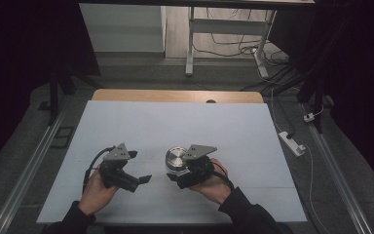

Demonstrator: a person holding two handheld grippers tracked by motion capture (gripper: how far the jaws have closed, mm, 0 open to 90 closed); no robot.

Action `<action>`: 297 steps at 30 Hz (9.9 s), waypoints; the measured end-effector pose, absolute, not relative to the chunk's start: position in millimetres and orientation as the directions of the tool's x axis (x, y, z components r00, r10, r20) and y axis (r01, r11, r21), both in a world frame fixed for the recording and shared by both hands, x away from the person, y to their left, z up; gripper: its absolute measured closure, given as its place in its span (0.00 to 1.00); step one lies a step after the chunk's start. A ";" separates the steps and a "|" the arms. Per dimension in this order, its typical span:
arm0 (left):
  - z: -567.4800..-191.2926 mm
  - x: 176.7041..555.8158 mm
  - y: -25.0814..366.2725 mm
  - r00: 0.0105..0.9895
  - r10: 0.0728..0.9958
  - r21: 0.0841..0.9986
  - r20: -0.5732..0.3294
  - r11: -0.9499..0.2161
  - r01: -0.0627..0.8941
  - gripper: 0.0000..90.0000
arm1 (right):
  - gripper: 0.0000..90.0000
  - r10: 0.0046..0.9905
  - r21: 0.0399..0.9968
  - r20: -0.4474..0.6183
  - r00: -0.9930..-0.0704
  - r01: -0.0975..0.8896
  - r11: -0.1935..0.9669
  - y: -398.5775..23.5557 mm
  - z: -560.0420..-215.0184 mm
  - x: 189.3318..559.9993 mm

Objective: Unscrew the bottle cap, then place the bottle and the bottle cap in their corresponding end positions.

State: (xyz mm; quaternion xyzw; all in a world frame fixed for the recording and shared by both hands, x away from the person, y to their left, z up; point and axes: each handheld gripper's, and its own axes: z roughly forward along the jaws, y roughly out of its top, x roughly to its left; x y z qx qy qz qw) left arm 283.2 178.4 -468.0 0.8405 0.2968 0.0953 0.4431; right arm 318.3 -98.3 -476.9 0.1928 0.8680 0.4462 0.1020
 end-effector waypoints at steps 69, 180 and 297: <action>-436.3 325.9 118.8 0.990 0.107 0.794 -0.095 -0.591 0.140 0.05 | 0.16 0.287 0.815 0.028 -0.958 0.188 0.548 -93.1 -479.7 311.9; -430.0 321.2 101.6 0.900 0.407 0.858 -0.157 -0.395 0.329 0.22 | 0.16 0.454 0.819 0.036 -0.890 0.287 0.497 -98.9 -477.6 316.9; -520.4 308.3 80.2 0.868 0.496 0.803 -0.031 -0.505 0.317 0.22 | 0.16 0.614 0.828 -0.030 -0.788 0.324 0.457 -85.6 -486.1 433.1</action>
